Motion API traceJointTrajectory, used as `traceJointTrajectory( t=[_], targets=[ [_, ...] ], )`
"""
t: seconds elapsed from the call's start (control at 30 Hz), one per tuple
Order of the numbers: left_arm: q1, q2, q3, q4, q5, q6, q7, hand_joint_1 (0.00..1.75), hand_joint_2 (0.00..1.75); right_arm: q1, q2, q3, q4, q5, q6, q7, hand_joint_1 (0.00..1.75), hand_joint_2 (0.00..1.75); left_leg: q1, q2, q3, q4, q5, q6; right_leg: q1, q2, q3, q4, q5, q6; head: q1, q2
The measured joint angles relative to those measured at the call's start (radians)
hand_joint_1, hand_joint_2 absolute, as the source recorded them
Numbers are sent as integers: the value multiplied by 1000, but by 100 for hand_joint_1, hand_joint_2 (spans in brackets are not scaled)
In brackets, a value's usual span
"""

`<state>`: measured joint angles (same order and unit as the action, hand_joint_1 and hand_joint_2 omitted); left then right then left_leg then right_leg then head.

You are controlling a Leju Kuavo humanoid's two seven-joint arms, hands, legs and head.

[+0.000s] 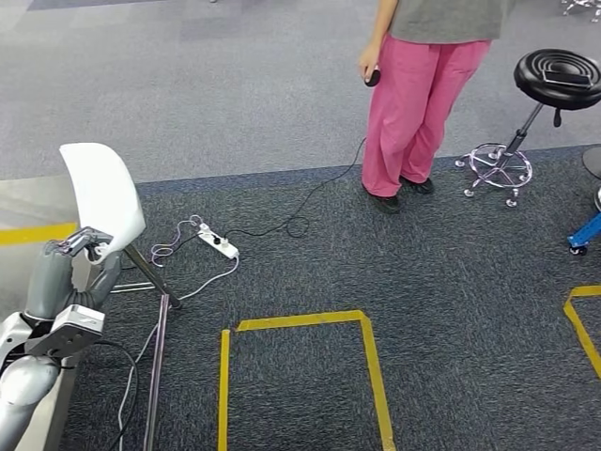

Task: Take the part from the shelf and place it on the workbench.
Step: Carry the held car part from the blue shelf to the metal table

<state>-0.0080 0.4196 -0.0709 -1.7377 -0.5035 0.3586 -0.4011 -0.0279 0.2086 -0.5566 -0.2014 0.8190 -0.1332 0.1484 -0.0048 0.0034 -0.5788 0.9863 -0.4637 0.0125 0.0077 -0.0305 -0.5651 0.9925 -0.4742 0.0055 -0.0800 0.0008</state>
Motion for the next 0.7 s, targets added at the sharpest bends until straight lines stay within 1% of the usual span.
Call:
traceJointTrajectory(
  t=[0.03, 0.07, 0.1, 0.13, 0.17, 0.2, 0.23, 0.27, 0.3, 0.33, 0.37, 0.4, 0.43, 0.47, 0.5, 0.53, 0.57, 0.6, 0.63, 0.7],
  targets=[
    [0, 0, 1, -1, 0, 0, 0, 175, 175, 0, 0, 0, 0, 0, 0, 0, 0, 0, 3, 0, 8, -9, 1, 6, 0, 3, 0, 6, 0, 5, 0, 0],
    [-2, 0, 1, -3, 0, 0, 0, 175, 175, 0, 0, 0, 0, 1, 0, 0, 0, 0, 6, -1, 16, -18, 4, 11, 0, 8, -5, 23, -8, 10, 2, 0],
    [-4, 0, 2, -4, 0, 0, 0, 175, 175, -1, 0, 0, 0, 1, -1, 0, 0, 0, 9, -1, 24, -23, 6, 15, -1, 15, -18, 52, -28, 14, 5, 0],
    [-5, 0, 2, -5, 0, 0, 0, 175, 175, -1, 0, 0, 0, 1, -1, 0, 0, 0, 11, -2, 28, -25, 8, 16, -4, 23, -43, 102, -58, 18, 7, 0],
    [-6, -1, 2, -6, 0, 0, 0, 175, 175, -2, 0, 0, 0, 1, -1, 0, 0, 0, 12, -4, 28, -25, 8, 17, -6, 27, -75, 166, -90, 22, 9, 0],
    [-6, -2, 1, -6, 0, 0, 0, 175, 175, -1, 0, 0, 0, 2, -1, 0, 0, 0, 13, -5, 28, -25, 7, 16, -9, 28, -108, 227, -114, 25, 9, 0],
    [-5, -3, 1, -6, 0, 0, 0, 175, 175, 0, 0, 0, 0, 2, -1, 0, 0, 0, 14, -8, 30, -24, 5, 14, -12, 29, -132, 266, -124, 28, 9, 0],
    [-5, -4, 1, -6, 0, 0, 0, 175, 175, 1, 0, 0, 0, 2, -1, 0, 0, 0, 16, -10, 32, -24, 2, 11, -15, 29, -139, 266, -113, 32, 9, 0],
    [-5, -4, 1, -6, 0, 0, 0, 175, 175, 3, 0, 0, 0, 2, -1, 1, 0, 0, 19, -13, 37, -23, -2, 5, -18, 29, -126, 226, -81, 37, 9, 0],
    [-5, -5, 2, -6, 0, 0, 0, 175, 175, 4, 0, 0, 0, 2, -1, 1, 0, 0, 22, -16, 43, -22, -8, -1, -22, 29, -99, 158, -38, 42, 9, 0],
    [-6, -5, 2, -6, 0, 0, 0, 175, 175, 4, 0, 0, 0, 2, -1, 1, 0, 0, 25, -18, 48, -20, -13, -9, -23, 33, -72, 95, -8, 45, 10, 0],
    [-6, -5, 2, -7, 1, 0, 1, 175, 175, 3, 0, 0, 0, 2, -1, 1, 0, 0, 26, -19, 49, -16, -18, -16, -23, 37, -50, 42, 4, 41, 13, 0],
    [-7, -5, 2, -7, 1, 0, 2, 175, 175, 3, 0, 0, 0, 2, -1, 1, 0, 0, 27, -20, 47, -11, -22, -22, -22, 41, -38, 16, 6, 33, 14, 0],
    [-8, -5, 2, -7, 1, 0, 3, 175, 175, 3, 0, 0, 0, 2, -1, 1, 0, 0, 26, -21, 44, -7, -26, -28, -19, 43, -34, 12, -4, 22, 15, 0],
    [-8, -5, 2, -7, 1, 0, 4, 175, 175, 2, 0, 0, 0, 2, -2, 1, 0, 0, 26, -22, 43, -4, -30, -34, -18, 41, -30, 11, -8, 11, 15, 0],
    [-7, -4, 3, -8, 1, 0, 5, 175, 175, 4, 0, -1, 0, 2, -2, 2, 0, 0, 27, -22, 44, 0, -34, -39, -19, 40, -24, 14, -7, 4, 14, 0],
    [-8, -4, 3, -8, 1, 0, 5, 175, 175, 5, 0, -1, 0, 2, -2, 2, 0, 0, 28, -20, 41, 15, -39, -44, -20, 39, -17, 14, -11, -3, 12, 0],
    [-9, -3, 3, -9, 1, 0, 6, 175, 175, 6, 0, -1, 0, 2, -2, 2, 0, 0, 28, -18, 28, 48, -49, -47, -21, 37, -8, 12, -13, -8, 10, 0],
    [-10, -2, 4, -9, 1, 0, 6, 175, 175, 7, 0, -1, 0, 2, -2, 2, 0, 0, 28, -15, 1, 101, -65, -50, -21, 36, 0, 11, -18, -13, 9, 0],
    [-10, -3, 3, -9, 2, 0, 6, 175, 175, 7, 0, -1, 0, 2, -2, 2, 0, 0, 27, -13, -78, 235, -112, -52, -17, 34, 13, 10, -30, -22, 8, 0]
  ],
)
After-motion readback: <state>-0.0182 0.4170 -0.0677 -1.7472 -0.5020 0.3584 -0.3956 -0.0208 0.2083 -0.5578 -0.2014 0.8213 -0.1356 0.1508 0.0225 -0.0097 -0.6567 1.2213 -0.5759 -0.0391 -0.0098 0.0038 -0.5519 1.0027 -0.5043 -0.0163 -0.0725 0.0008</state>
